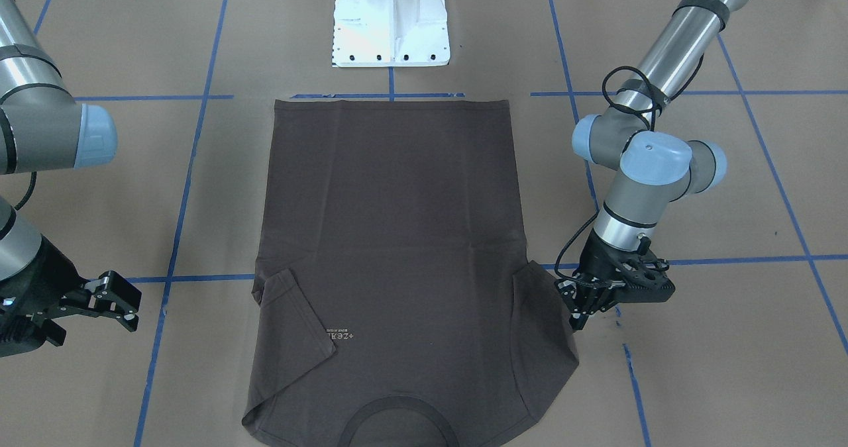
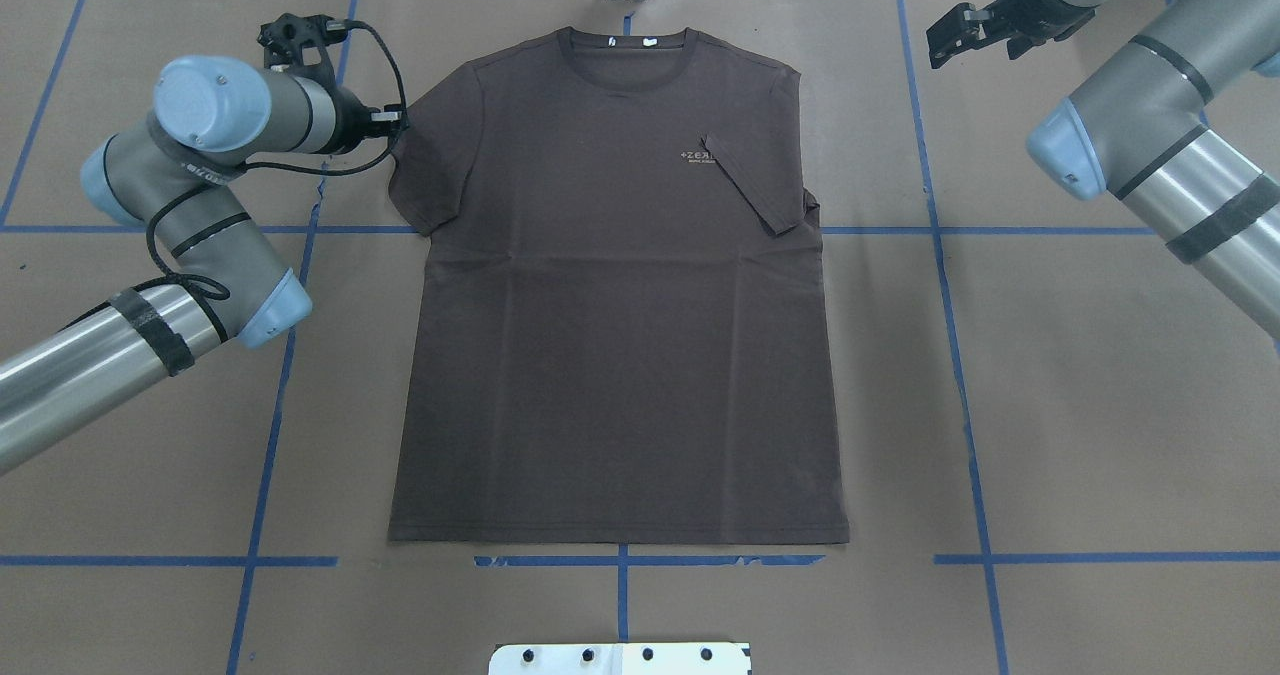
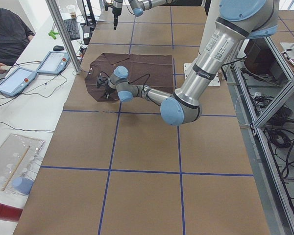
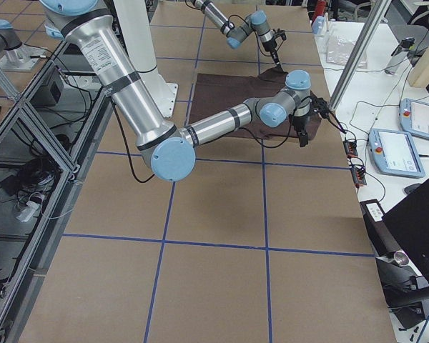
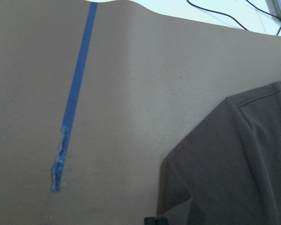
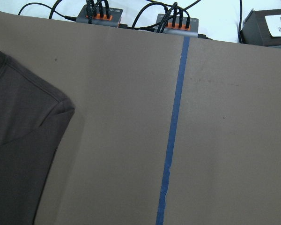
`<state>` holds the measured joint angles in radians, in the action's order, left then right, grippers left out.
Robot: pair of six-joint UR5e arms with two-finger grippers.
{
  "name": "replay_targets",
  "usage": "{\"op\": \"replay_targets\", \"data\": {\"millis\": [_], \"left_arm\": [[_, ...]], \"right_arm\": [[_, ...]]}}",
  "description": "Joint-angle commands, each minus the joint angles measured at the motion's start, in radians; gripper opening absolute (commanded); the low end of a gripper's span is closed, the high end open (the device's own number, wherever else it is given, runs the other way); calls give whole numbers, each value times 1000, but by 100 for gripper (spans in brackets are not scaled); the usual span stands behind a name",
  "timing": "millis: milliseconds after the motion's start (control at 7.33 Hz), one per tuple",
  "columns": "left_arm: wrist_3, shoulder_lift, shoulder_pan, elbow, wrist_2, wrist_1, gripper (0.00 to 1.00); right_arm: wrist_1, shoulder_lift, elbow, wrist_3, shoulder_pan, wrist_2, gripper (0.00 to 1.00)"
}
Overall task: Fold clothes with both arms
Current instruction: 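Fold the sleeve nearest the left gripper inward while the right arm withdraws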
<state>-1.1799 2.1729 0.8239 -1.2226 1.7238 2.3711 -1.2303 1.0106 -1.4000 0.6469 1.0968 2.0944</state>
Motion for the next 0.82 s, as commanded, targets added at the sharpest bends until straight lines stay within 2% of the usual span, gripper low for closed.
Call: {"op": "replay_targets", "data": {"millis": [0,136,273,545,682], "left_arm": [[-122,81,-40,-74,0,-201,0],[-144,125,-63,-63,-3,-246,0],[-193,168,-83,-11,-10,-251,0],[-208,193,-98,25,-40,-248,0],[-208,191,-107,26,-44,-250,19]], "right_arm": [[0,0,-2,2,0,-2,100],[0,0,-2,2,0,-2,100],[-1,0,-2,2,0,-2,100],[0,2,-2,2,-3,-4,100],[0,2,-2,3,-5,-4,100]]}}
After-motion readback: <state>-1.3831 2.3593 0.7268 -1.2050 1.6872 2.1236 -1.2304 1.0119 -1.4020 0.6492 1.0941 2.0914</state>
